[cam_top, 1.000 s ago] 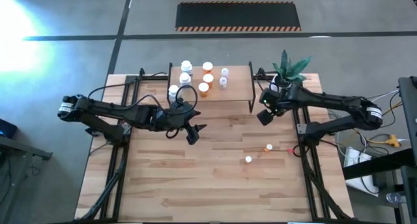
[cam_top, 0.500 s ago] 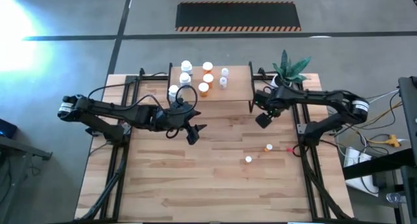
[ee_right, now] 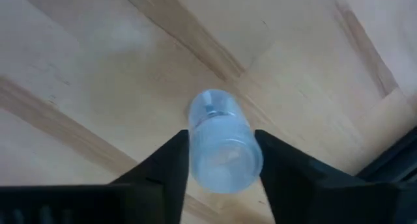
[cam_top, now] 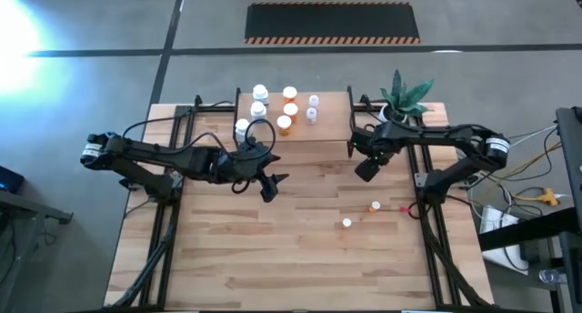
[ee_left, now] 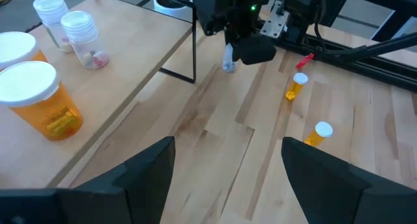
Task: Pick and place medicine bottles onto shelf by color
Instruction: Put the transparent pill bottle on the shelf aligned with the other transparent pill bottles
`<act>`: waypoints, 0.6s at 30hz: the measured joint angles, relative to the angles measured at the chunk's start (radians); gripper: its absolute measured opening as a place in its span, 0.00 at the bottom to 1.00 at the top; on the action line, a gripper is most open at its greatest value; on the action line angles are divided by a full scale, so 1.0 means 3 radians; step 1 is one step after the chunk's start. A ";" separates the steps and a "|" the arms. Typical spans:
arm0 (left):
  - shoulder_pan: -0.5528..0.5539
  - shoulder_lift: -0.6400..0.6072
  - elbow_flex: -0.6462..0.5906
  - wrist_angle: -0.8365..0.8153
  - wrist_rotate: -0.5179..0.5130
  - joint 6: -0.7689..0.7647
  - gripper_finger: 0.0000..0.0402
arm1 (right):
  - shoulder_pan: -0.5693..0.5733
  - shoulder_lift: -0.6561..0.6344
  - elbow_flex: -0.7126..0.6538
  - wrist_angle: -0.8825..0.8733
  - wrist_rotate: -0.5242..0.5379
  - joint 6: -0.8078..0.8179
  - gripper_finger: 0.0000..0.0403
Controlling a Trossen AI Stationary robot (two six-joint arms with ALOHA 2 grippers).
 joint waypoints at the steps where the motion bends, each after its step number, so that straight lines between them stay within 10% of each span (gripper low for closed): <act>1: 0.0000 0.0000 0.0001 0.0000 0.0000 0.0001 0.66 | 0.0000 -0.0016 0.0000 -0.0002 0.0000 -0.0005 0.36; 9: 0.0000 0.0000 0.0001 0.0001 0.0000 0.0001 0.66 | 0.0098 -0.0352 0.0271 -0.0640 -0.0539 0.0294 0.31; 18: 0.0001 0.0000 -0.0001 0.0001 -0.0016 0.0011 0.66 | 0.0417 -0.0166 0.1634 -0.0949 -0.0841 0.0791 0.31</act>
